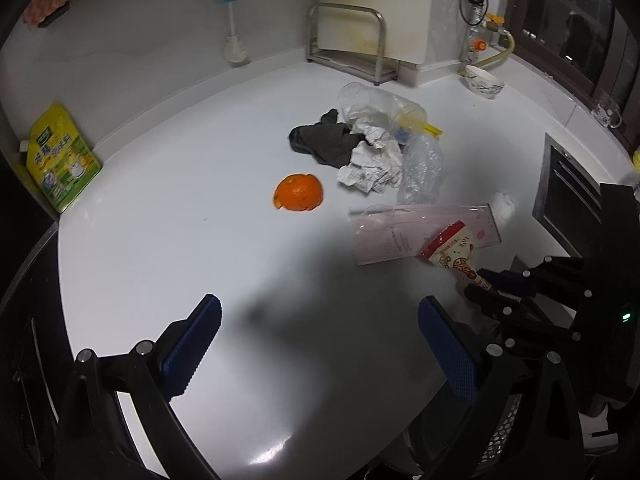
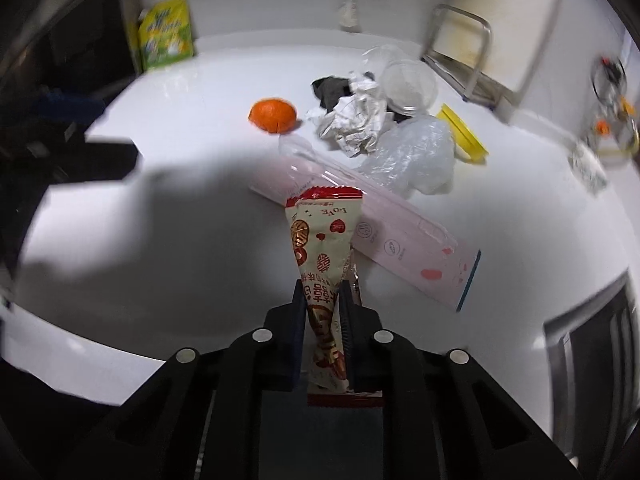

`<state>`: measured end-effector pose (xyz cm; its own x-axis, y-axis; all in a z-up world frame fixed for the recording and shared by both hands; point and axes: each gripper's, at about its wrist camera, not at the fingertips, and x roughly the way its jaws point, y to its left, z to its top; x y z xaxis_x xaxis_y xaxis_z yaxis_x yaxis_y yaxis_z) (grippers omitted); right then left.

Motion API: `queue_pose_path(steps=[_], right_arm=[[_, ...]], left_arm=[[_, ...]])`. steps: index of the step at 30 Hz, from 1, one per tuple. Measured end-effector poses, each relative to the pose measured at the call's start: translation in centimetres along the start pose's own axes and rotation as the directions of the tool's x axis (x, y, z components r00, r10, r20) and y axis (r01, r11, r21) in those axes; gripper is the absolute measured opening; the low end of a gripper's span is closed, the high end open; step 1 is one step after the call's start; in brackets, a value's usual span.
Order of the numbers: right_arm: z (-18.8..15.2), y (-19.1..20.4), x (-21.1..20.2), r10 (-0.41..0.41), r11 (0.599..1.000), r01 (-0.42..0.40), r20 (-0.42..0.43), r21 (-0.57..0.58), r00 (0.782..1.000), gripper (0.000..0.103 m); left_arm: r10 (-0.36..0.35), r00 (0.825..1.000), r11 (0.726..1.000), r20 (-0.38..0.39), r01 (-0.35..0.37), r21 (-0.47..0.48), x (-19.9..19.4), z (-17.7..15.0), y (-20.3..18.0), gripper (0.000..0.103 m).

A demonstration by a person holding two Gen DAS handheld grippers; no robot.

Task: Collect trash
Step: 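Lift the snack wrapper with the right gripper while the left gripper reaches the pink plastic sleeve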

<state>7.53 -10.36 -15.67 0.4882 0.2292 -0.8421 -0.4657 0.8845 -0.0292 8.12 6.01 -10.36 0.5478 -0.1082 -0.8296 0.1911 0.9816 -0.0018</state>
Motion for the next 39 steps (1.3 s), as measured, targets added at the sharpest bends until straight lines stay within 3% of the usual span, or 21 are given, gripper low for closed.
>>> queue_pose_path(steps=[5,10,14,19,23,26,35,39], right_arm=[[-1.3,-2.4,-3.4,0.06,0.965,-0.073,0.058,0.253,0.997,0.016],[-3.6,-4.5,-6.5,0.038,0.889,-0.082,0.106,0.45,0.994,0.016],[-5.5,-5.5,-7.9,-0.001,0.824,-0.062,0.11,0.563,0.994,0.016],[-8.0,-5.8,-9.1,-0.039,0.741,-0.043,0.108,0.67,0.993,0.016],[-9.2,-5.5,-9.4,-0.069,0.694,-0.02,0.094,0.72,0.993,0.016],[-9.3,-5.5,-9.6,-0.086,0.67,-0.012,0.093,0.742,0.992,0.016],[-8.9,-5.7,-9.8,-0.117,0.634,-0.007,0.104,0.773,0.988,0.016],[-9.0,-5.8,-10.0,-0.132,0.621,0.001,0.103,0.784,0.986,0.016]], left_arm=[[-0.061,0.998,0.992,0.026,0.058,0.112,0.9,1.1,-1.4,0.097],[-0.153,0.987,0.946,0.044,0.133,0.295,2.3,2.7,-3.3,0.097],[-0.215,0.976,0.871,0.031,0.177,0.458,4.1,3.5,-5.1,0.097],[-0.262,0.965,0.743,0.026,0.185,0.643,6.2,3.6,-7.5,0.097],[-0.32,0.948,0.665,-0.009,0.231,0.711,7.8,4.2,-8.5,0.097],[-0.338,0.941,0.622,-0.034,0.25,0.742,9.0,4.3,-9.2,0.097],[-0.344,0.932,0.572,-0.11,0.301,0.763,11.7,4.3,-9.8,0.097],[-0.348,0.927,0.572,-0.138,0.327,0.753,12.4,4.2,-9.7,0.096]])
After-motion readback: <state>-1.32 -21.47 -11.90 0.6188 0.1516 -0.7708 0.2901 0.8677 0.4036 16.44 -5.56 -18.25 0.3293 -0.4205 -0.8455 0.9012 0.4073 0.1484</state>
